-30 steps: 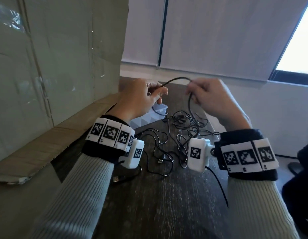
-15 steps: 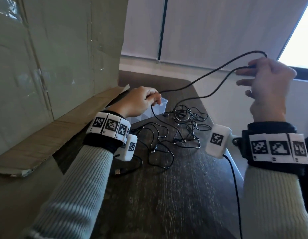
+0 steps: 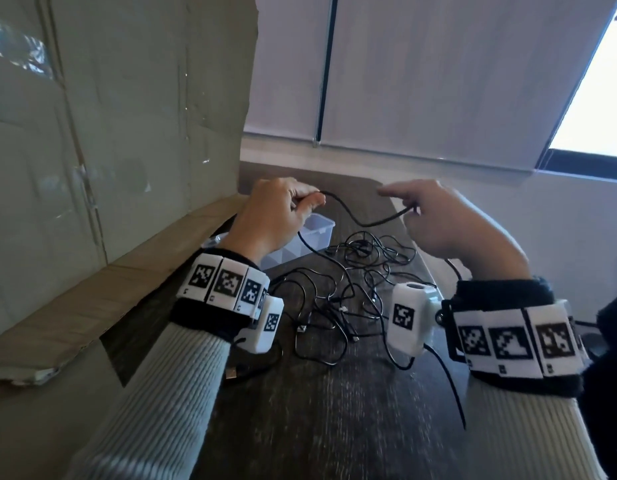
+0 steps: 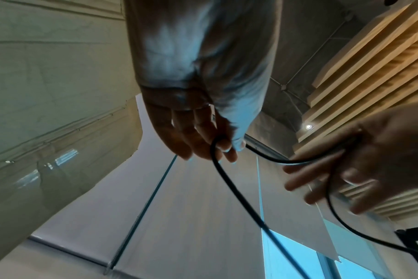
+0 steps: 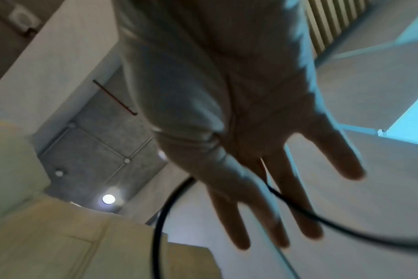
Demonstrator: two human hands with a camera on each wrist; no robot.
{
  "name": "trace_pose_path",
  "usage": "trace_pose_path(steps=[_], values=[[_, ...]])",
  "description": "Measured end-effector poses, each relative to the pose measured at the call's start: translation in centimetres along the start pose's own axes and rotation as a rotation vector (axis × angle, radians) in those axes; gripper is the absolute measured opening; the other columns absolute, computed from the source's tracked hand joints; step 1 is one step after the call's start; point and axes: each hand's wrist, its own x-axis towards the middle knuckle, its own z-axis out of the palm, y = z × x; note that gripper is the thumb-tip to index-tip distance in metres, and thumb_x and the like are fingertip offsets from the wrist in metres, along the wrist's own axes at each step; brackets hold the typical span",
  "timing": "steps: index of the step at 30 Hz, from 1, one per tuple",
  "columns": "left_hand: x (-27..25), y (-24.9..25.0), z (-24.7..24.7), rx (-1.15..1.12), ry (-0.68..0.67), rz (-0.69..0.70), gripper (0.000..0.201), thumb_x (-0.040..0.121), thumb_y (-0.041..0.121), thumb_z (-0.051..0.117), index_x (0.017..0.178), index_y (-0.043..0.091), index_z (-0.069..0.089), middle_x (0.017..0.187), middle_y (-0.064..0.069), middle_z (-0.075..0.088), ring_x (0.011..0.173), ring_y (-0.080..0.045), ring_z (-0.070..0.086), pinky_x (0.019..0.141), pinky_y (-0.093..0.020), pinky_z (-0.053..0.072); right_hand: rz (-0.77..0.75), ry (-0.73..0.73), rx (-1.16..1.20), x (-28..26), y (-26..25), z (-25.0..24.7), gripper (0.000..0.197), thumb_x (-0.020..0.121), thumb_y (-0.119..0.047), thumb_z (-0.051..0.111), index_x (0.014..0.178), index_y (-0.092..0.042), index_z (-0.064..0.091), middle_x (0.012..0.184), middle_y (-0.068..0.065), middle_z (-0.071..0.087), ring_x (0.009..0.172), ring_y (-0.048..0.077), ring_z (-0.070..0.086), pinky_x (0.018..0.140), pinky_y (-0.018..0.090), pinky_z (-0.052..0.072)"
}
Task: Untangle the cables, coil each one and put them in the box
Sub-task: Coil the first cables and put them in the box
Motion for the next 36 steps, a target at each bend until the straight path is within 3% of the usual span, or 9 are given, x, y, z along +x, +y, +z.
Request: trace_pose_path(steps=[3, 9, 12, 14, 17, 19, 28, 32, 36], values=[[0.0, -0.9, -0.3, 0.062, 0.036, -0.018, 0.027, 0.091, 0.034, 0.06, 0.106, 0.016, 0.073, 0.09, 0.001, 0.071, 0.069, -0.009, 0.064, 0.064, -0.021, 0.049, 0.049, -0.113, -0.188, -0.6, 0.9, -1.0, 0.071, 0.09, 0.003, 0.044, 0.152, -0.028, 0.027, 0.157, 0.001, 0.03, 0.14, 0.028, 0.035, 0.114, 0.041, 0.03], [0.0, 0.0, 0.3, 0.047, 0.061, 0.032, 0.024, 0.09, 0.032, 0.063, 0.104, 0.017, 0.074, 0.08, 0.006, 0.067, 0.063, -0.002, 0.054, 0.06, -0.006, 0.037, -0.158, 0.308, -0.018, 0.5, -0.2, 0.1, 0.046, 0.097, -0.012, 0.043, 0.141, -0.019, 0.047, 0.152, 0.003, 0.04, 0.14, 0.025, 0.037, 0.118, 0.058, 0.015], [0.0, 1.5, 0.7, -0.127, 0.086, 0.044, 0.022, 0.088, 0.028, 0.066, 0.102, 0.013, 0.074, 0.077, 0.008, 0.065, 0.06, 0.005, 0.057, 0.059, -0.003, 0.04, -0.193, 0.177, 0.007, 1.2, -1.4, 2.4, 0.026, 0.099, -0.027, 0.045, 0.112, -0.019, 0.066, 0.103, 0.003, 0.068, 0.107, 0.03, 0.058, 0.109, 0.053, 0.033], [0.0, 2.2, 0.5, -0.261, 0.101, 0.014, 0.022, 0.088, 0.027, 0.066, 0.1, 0.011, 0.074, 0.074, 0.007, 0.067, 0.059, 0.002, 0.062, 0.06, -0.01, 0.048, -0.172, 0.181, 0.02, 1.3, -1.9, 3.2, 0.026, 0.098, -0.026, 0.046, 0.096, -0.019, 0.071, 0.073, -0.002, 0.062, 0.083, 0.026, 0.058, 0.098, 0.045, 0.044], [-0.2, 2.6, 0.1, -0.395, 0.018, -0.037, 0.019, 0.093, 0.025, 0.059, 0.096, 0.01, 0.071, 0.069, -0.001, 0.069, 0.057, -0.007, 0.065, 0.06, -0.025, 0.056, -0.131, 0.391, 0.198, 1.8, -1.5, 2.8, 0.028, 0.093, -0.021, 0.054, 0.071, -0.019, 0.07, 0.062, -0.003, 0.066, 0.057, 0.008, 0.057, 0.067, 0.024, 0.052], [-0.3, 2.7, 0.3, -0.43, -0.05, -0.023, 0.02, 0.096, 0.024, 0.053, 0.094, 0.01, 0.067, 0.068, -0.005, 0.069, 0.047, -0.006, 0.055, 0.047, -0.02, 0.045, -0.081, 0.541, 0.43, 1.9, -0.8, 1.6, 0.03, 0.09, -0.019, 0.056, 0.063, -0.026, 0.067, 0.058, -0.007, 0.065, 0.048, -0.002, 0.051, 0.057, 0.016, 0.045], [-1.0, 1.4, 2.4, -0.268, -0.231, -0.027, 0.016, 0.096, 0.026, 0.054, 0.088, 0.019, 0.067, 0.069, 0.007, 0.069, 0.051, -0.01, 0.058, 0.054, -0.026, 0.048, 0.058, 0.92, 1.05, 0.5, 3.2, -3.1, 0.025, 0.098, -0.011, 0.046, 0.08, -0.017, 0.063, 0.056, -0.008, 0.067, 0.066, 0.009, 0.067, 0.072, 0.022, 0.054], [-0.9, -0.4, 1.9, -0.267, -0.179, -0.091, 0.014, 0.096, 0.026, 0.055, 0.086, 0.026, 0.065, 0.075, 0.009, 0.07, 0.074, -0.025, 0.067, 0.074, -0.045, 0.054, 0.157, 0.931, 1.046, 0.8, 4.4, -2.9, 0.028, 0.097, -0.014, 0.047, 0.077, -0.019, 0.064, 0.06, -0.007, 0.065, 0.066, 0.009, 0.065, 0.07, 0.023, 0.054], [-0.5, -0.2, 1.2, -0.291, 0.011, -0.127, 0.014, 0.096, 0.023, 0.054, 0.088, 0.021, 0.065, 0.065, 0.01, 0.062, 0.065, -0.014, 0.066, 0.062, -0.032, 0.054, 0.245, 0.901, 0.71, 1.7, 4.9, -1.3, 0.027, 0.092, -0.019, 0.045, 0.08, -0.022, 0.069, 0.075, -0.003, 0.071, 0.078, 0.015, 0.069, 0.086, 0.038, 0.055]])
